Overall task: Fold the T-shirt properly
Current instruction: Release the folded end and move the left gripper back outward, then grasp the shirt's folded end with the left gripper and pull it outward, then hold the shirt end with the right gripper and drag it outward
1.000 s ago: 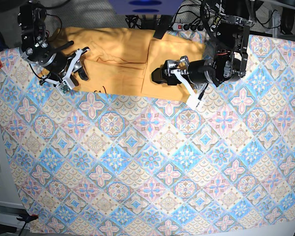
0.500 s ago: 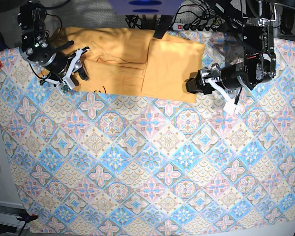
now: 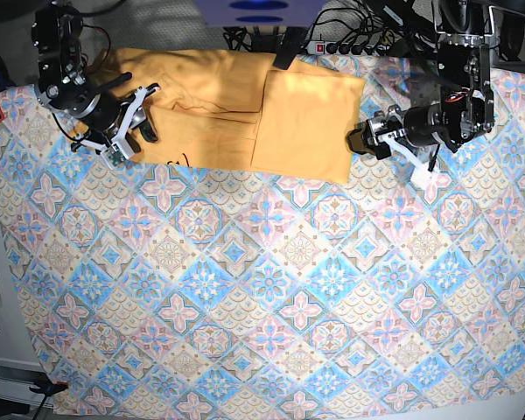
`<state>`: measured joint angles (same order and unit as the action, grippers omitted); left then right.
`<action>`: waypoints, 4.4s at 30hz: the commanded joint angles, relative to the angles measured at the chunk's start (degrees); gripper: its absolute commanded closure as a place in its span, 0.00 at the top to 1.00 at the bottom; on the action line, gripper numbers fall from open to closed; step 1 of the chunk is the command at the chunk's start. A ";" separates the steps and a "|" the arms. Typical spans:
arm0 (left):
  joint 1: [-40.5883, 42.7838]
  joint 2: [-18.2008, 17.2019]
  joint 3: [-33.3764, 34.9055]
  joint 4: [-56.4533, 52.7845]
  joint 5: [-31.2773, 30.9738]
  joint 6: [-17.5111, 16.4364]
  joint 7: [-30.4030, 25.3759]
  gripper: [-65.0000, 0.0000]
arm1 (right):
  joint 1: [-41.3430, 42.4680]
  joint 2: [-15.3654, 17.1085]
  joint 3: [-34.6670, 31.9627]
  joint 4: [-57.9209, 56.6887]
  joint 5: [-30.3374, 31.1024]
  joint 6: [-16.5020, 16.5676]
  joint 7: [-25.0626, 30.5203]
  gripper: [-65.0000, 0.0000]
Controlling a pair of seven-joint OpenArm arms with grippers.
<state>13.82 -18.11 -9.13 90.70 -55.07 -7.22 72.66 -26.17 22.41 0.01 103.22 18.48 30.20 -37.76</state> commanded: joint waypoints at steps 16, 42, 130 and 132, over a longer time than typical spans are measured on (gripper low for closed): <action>-0.51 3.21 0.11 -3.71 7.02 -0.29 -0.18 0.74 | 0.11 0.66 0.30 0.82 0.73 0.27 1.14 0.33; -0.59 4.44 8.55 -5.03 6.67 -0.29 -2.47 0.17 | 0.11 0.66 0.38 0.82 0.73 0.27 0.97 0.33; -3.76 -1.72 -7.09 -1.24 -0.18 -0.29 -6.25 0.10 | 0.11 -2.94 7.51 -17.29 25.08 0.27 -23.82 0.43; -3.76 -1.72 -7.09 -1.24 -0.18 -0.29 -6.25 0.10 | 0.11 -2.94 7.77 -17.72 25.08 0.35 -23.74 0.43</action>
<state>10.52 -19.05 -15.84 88.73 -54.26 -7.33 67.05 -25.85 19.16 7.64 85.49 45.10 31.09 -60.75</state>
